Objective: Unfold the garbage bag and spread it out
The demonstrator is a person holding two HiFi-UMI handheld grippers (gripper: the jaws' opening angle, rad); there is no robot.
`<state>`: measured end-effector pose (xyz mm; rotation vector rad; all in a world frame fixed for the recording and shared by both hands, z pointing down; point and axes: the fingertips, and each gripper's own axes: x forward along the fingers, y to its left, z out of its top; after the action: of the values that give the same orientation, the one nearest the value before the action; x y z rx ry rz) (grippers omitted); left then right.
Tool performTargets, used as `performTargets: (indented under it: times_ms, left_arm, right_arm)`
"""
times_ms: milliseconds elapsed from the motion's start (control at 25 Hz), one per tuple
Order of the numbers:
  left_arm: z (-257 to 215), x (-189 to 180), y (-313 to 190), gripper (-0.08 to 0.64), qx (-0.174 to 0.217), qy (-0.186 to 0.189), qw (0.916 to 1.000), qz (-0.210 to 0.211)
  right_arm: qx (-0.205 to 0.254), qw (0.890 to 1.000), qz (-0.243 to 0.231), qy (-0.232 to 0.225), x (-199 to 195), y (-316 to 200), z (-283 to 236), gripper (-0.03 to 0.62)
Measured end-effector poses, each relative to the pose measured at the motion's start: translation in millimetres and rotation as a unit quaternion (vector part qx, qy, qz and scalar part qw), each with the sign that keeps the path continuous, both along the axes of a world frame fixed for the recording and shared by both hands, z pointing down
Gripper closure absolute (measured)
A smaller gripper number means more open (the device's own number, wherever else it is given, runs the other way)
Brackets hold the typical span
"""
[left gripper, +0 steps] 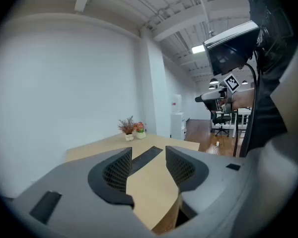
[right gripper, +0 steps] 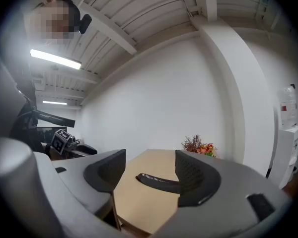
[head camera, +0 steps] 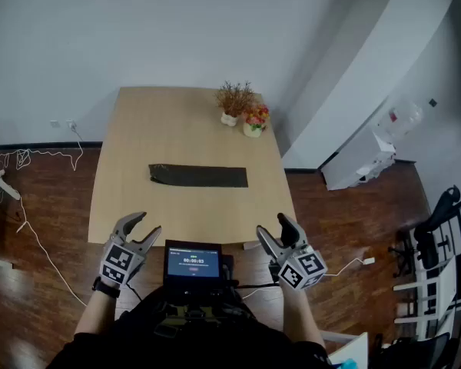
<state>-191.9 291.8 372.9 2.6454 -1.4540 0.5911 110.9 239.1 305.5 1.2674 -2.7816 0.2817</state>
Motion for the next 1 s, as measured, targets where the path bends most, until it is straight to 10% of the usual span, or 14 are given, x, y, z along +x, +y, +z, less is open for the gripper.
performTargets:
  times_ms: [1000]
  left_arm:
    - [24.4, 52.1, -178.7, 0.341, -0.024, -0.018, 0.9994, 0.016]
  right_arm:
    - [0.001, 0.997, -0.053, 0.064, 26.4, -199.0, 27.4, 0.281]
